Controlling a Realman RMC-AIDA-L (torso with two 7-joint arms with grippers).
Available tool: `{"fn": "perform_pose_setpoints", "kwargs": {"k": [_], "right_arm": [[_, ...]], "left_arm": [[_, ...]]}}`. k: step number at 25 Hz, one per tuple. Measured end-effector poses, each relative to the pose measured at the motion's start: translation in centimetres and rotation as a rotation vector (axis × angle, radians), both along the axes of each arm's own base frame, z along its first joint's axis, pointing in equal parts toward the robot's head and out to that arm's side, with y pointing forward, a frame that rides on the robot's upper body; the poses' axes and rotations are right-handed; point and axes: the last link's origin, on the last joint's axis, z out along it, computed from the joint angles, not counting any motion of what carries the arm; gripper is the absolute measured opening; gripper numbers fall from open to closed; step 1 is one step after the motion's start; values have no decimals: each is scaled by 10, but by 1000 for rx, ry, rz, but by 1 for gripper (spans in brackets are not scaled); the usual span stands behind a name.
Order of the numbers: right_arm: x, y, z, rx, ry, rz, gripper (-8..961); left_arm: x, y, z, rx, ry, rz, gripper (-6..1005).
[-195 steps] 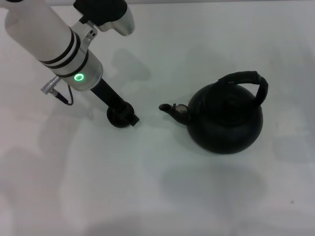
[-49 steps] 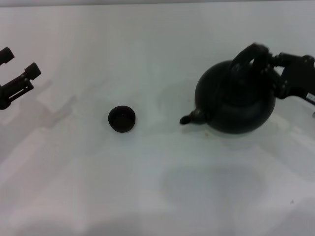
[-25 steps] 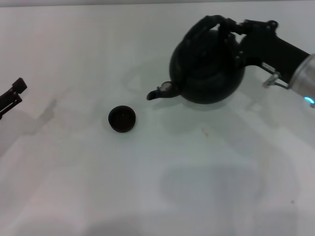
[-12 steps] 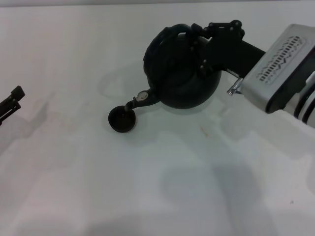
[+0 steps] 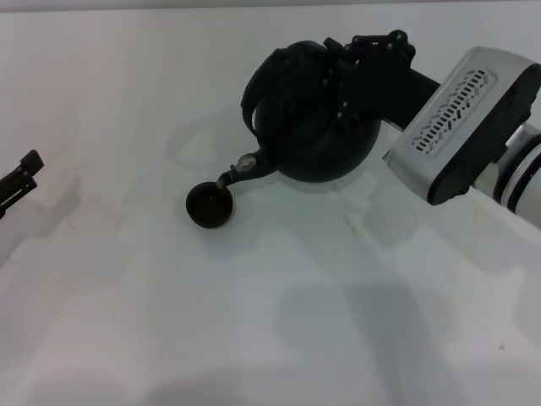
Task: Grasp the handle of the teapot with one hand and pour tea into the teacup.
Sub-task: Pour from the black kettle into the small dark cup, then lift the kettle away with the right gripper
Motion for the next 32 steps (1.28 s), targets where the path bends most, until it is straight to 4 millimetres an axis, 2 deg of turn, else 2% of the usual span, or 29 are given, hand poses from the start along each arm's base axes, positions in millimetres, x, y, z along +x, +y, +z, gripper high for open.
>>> {"fn": "perform_pose_setpoints", "kwargs": {"k": [9, 19, 32], "right_arm": [[-5, 0, 2, 28, -49, 25, 134], [-18, -8, -7, 38, -135, 76, 134], [-24, -12, -9, 52, -186, 106, 123]], "left_arm": [[1, 1, 0, 2, 9, -7, 865], [0, 2, 0, 3, 14, 0, 865], [-3, 1, -2, 0, 14, 19, 865]]}}
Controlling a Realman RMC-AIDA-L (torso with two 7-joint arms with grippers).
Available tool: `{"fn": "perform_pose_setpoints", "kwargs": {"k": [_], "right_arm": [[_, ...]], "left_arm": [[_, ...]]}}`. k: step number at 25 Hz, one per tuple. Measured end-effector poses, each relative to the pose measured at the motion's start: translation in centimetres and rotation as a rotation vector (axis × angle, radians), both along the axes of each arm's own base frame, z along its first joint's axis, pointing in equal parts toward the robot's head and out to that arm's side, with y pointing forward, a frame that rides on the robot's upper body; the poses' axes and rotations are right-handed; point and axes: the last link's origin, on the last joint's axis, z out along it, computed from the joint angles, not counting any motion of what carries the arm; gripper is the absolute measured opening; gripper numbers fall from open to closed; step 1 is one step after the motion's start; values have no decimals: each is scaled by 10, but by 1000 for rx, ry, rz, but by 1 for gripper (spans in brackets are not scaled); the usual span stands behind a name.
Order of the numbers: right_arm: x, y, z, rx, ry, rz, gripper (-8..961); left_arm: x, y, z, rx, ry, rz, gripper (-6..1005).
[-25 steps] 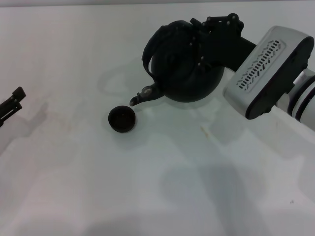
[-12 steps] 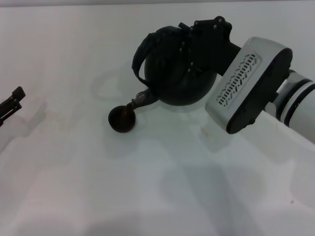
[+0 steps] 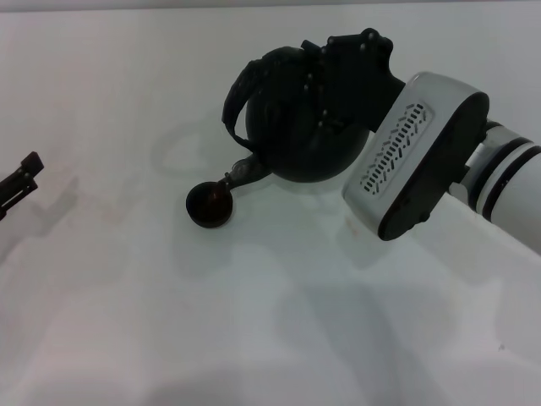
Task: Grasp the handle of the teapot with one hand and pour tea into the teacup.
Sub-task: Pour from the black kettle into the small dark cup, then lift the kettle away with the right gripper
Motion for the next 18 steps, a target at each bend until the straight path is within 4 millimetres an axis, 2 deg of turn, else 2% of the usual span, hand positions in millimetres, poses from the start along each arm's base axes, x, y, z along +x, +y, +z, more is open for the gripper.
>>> {"fn": "perform_pose_setpoints", "kwargs": {"k": [18], "right_arm": [[1, 1, 0, -1, 2, -6, 119]], "left_arm": [[2, 4, 0, 1, 5, -12, 865]]}}
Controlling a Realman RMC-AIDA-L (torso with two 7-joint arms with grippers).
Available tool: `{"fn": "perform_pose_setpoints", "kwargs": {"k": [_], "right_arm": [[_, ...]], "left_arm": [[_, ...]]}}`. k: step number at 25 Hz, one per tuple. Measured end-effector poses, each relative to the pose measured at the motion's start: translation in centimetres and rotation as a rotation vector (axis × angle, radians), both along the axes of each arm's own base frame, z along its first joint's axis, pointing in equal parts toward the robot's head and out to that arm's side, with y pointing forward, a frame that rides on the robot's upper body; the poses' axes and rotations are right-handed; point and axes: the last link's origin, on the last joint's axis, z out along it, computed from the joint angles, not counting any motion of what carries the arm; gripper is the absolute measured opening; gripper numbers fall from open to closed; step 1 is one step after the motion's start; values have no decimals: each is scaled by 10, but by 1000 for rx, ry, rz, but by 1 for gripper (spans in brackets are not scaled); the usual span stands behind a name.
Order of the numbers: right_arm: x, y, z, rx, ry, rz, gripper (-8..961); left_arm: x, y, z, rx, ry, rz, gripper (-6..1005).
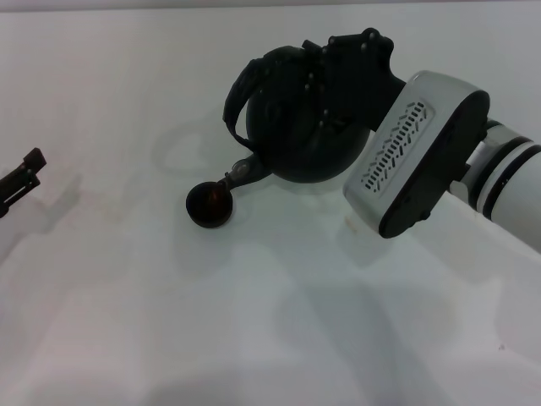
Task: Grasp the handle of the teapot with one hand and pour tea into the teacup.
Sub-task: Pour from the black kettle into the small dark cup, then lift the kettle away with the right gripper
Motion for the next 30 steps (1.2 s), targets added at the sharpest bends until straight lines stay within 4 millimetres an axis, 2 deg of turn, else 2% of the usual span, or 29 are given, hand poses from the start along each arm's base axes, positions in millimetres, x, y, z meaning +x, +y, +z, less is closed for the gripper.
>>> {"fn": "perform_pose_setpoints", "kwargs": {"k": [22, 26, 30], "right_arm": [[4, 1, 0, -7, 14, -18, 115], [8, 5, 4, -17, 80, -57, 115], [23, 11, 13, -51, 225, -132, 114]], "left_arm": [[0, 2, -2, -7, 7, 1, 866], [0, 2, -2, -8, 8, 0, 866], [2, 4, -5, -12, 13, -8, 865]]}}
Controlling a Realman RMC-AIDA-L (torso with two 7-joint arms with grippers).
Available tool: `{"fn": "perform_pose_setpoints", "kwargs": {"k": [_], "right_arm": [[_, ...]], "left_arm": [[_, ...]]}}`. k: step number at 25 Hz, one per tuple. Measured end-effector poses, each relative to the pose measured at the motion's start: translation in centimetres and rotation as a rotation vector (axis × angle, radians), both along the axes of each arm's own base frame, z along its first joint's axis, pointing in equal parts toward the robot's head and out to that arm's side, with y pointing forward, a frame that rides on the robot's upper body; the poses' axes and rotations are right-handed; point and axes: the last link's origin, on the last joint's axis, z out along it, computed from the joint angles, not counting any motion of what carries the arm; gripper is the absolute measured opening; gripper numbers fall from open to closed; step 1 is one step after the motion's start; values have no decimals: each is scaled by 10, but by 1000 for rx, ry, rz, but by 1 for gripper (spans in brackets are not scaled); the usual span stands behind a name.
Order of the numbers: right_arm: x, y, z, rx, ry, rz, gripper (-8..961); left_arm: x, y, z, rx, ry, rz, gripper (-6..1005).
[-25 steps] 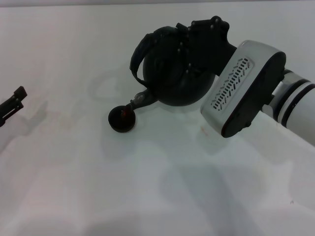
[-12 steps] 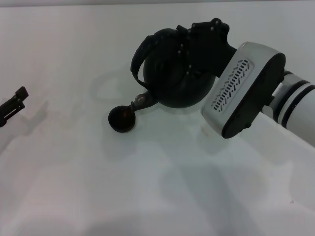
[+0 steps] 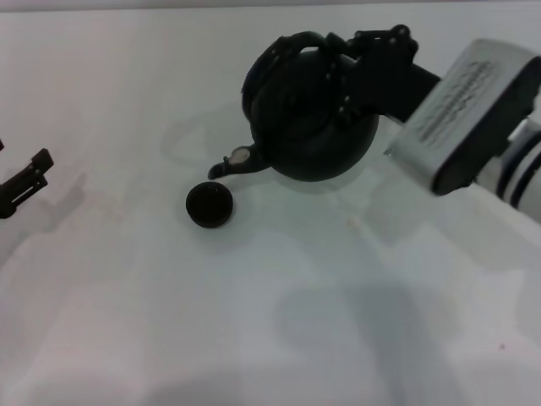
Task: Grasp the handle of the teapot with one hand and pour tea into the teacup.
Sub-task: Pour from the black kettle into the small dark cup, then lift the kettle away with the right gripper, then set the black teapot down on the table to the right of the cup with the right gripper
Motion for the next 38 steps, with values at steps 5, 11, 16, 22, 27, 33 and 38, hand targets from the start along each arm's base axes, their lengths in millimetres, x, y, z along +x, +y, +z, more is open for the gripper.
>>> {"fn": "perform_pose_setpoints", "kwargs": {"k": [5, 11, 16, 22, 27, 33, 38], "right_arm": [[29, 8, 16, -50, 208, -85, 114], [60, 8, 31, -56, 295, -130, 113], [81, 4, 38, -48, 310, -157, 112], [95, -5, 39, -64, 299, -134, 112], [104, -9, 38, -71, 294, -140, 111], [111, -12, 34, -81, 262, -129, 111], [111, -14, 32, -81, 238, -106, 110]], "left_arm": [[1, 4, -2, -2, 5, -1, 865], [3, 7, -2, -2, 6, -7, 865], [4, 10, -3, -8, 13, -9, 865], [5, 16, -4, -11, 25, -6, 865], [6, 19, -5, -13, 27, -9, 864], [7, 24, -5, -15, 35, -7, 864], [6, 25, -6, -22, 45, -4, 864]]}}
